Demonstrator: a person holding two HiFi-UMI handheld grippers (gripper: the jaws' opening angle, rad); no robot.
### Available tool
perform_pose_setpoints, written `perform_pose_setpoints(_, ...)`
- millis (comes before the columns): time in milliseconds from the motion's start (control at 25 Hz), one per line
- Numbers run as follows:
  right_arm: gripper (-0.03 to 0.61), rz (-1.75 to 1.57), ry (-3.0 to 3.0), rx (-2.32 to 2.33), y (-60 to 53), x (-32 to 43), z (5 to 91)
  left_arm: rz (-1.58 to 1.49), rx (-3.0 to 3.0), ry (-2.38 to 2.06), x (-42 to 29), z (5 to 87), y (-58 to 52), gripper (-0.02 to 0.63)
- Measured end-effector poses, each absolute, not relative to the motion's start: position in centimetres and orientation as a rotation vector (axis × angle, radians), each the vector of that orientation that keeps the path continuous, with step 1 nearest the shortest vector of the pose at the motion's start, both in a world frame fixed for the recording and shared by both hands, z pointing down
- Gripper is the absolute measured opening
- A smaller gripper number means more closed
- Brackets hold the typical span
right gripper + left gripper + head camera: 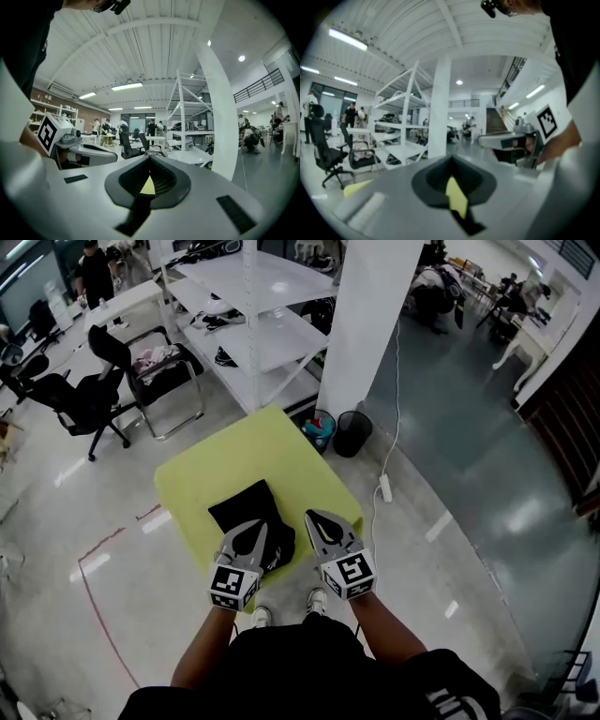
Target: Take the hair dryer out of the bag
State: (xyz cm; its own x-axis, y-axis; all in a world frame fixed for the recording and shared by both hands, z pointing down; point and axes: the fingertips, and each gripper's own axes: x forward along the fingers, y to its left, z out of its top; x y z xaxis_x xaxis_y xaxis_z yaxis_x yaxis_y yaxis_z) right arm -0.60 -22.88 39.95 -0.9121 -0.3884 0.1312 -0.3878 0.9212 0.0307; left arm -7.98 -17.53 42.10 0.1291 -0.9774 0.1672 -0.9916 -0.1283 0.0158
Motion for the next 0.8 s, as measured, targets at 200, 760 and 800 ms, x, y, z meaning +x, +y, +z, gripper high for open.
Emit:
perform_pose_setpoints(200,0.006,-0.033,-3.003,0.352,-24.1,-3.3,38.6,0.154,2.076,-2.160,-11.1,41.0,-18.2,0.006)
perform_pose_setpoints(760,0.006,-0.057,-2.906,-0.100,-20.4,-6.1,44.8,0.236,1.697,-2.328,-12.3,46.1,-14.7,0.008)
perform_pose_setpoints(800,0.006,-0.032,-2.891,-0.116,-19.9,-6.1,45.5,0.223,1.675,-2.324,-12.5,46.7,-14.4,0.007)
